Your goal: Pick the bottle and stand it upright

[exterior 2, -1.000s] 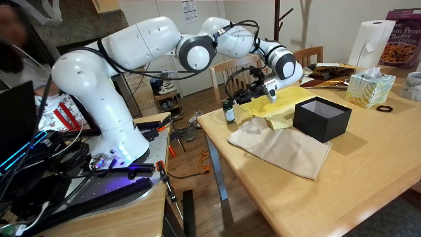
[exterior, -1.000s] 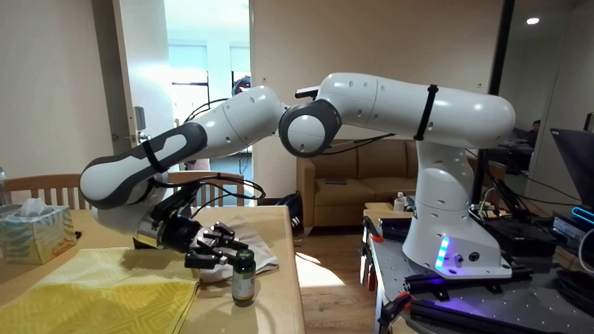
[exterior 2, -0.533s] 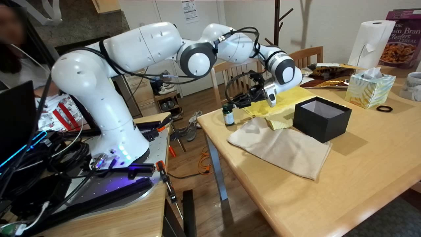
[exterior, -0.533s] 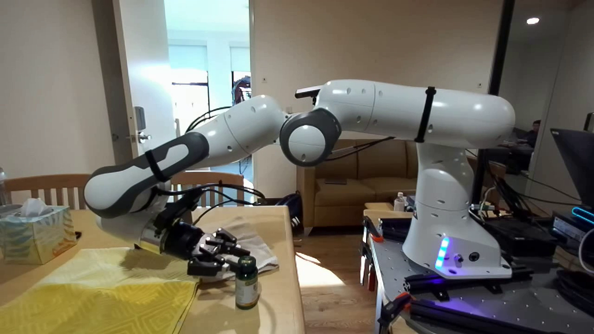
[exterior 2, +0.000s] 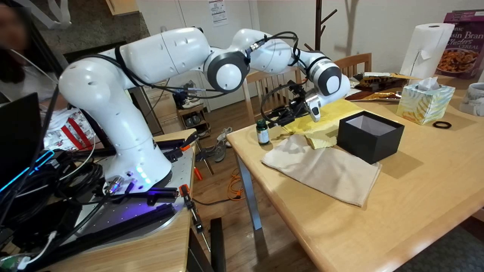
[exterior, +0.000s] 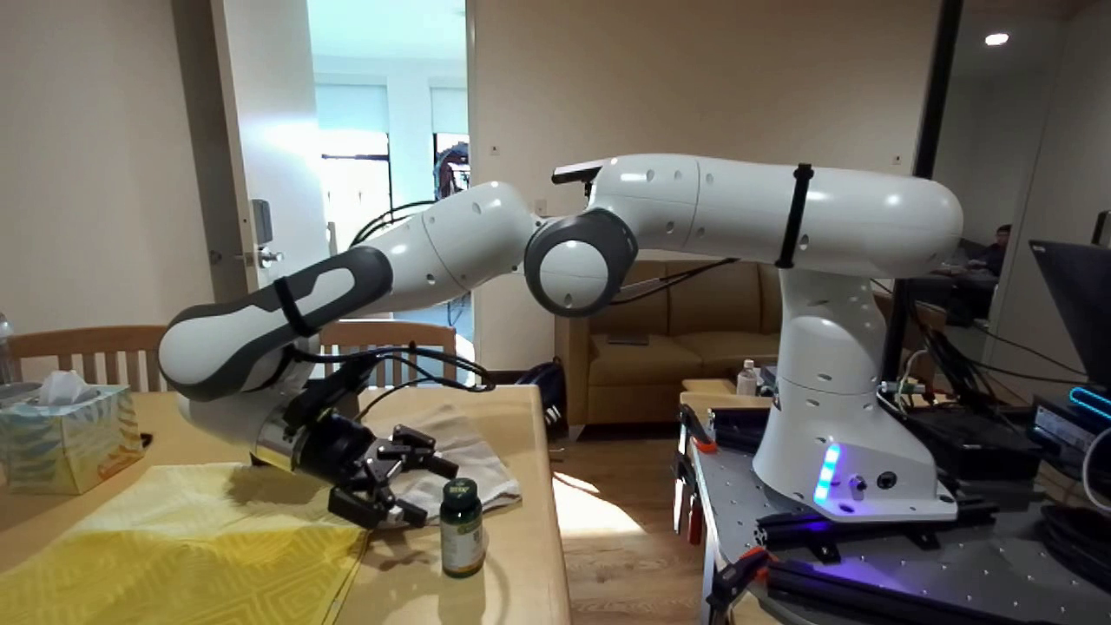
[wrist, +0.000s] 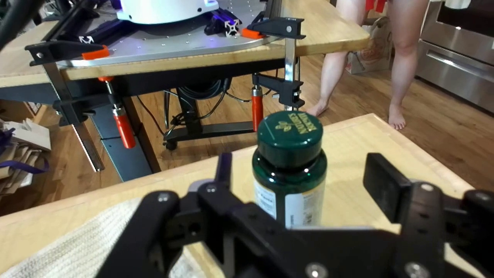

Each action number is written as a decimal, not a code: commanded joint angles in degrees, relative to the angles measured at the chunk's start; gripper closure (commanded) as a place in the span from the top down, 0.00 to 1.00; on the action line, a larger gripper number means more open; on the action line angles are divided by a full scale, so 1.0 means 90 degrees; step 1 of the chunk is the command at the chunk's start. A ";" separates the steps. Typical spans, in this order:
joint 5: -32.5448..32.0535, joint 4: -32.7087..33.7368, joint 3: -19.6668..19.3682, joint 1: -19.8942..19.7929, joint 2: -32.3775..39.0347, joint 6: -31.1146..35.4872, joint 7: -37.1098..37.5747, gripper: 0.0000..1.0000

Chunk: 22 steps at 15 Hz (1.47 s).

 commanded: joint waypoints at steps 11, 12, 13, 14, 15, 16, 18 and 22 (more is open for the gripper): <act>-0.0458 0.1896 0.0101 -0.0136 -0.0246 0.1633 -0.0859 1.00; -0.0501 0.1720 -0.0146 -0.0041 -0.0403 0.1799 -0.1139 1.00; -0.0762 0.1469 -0.0027 -0.0055 -0.0572 0.2101 -0.1347 1.00; -0.0902 0.1496 -0.0070 -0.0019 -0.0569 0.2328 -0.1530 1.00; -0.1079 0.1496 -0.0105 0.0018 -0.0573 0.2555 -0.1739 1.00; -0.1228 0.1496 -0.0140 0.0051 -0.0581 0.2814 -0.1885 1.00; -0.1487 0.1495 -0.0197 0.0108 -0.0568 0.3378 -0.2161 1.00; -0.1643 0.1494 -0.0172 0.0097 -0.0553 0.4751 -0.2498 1.00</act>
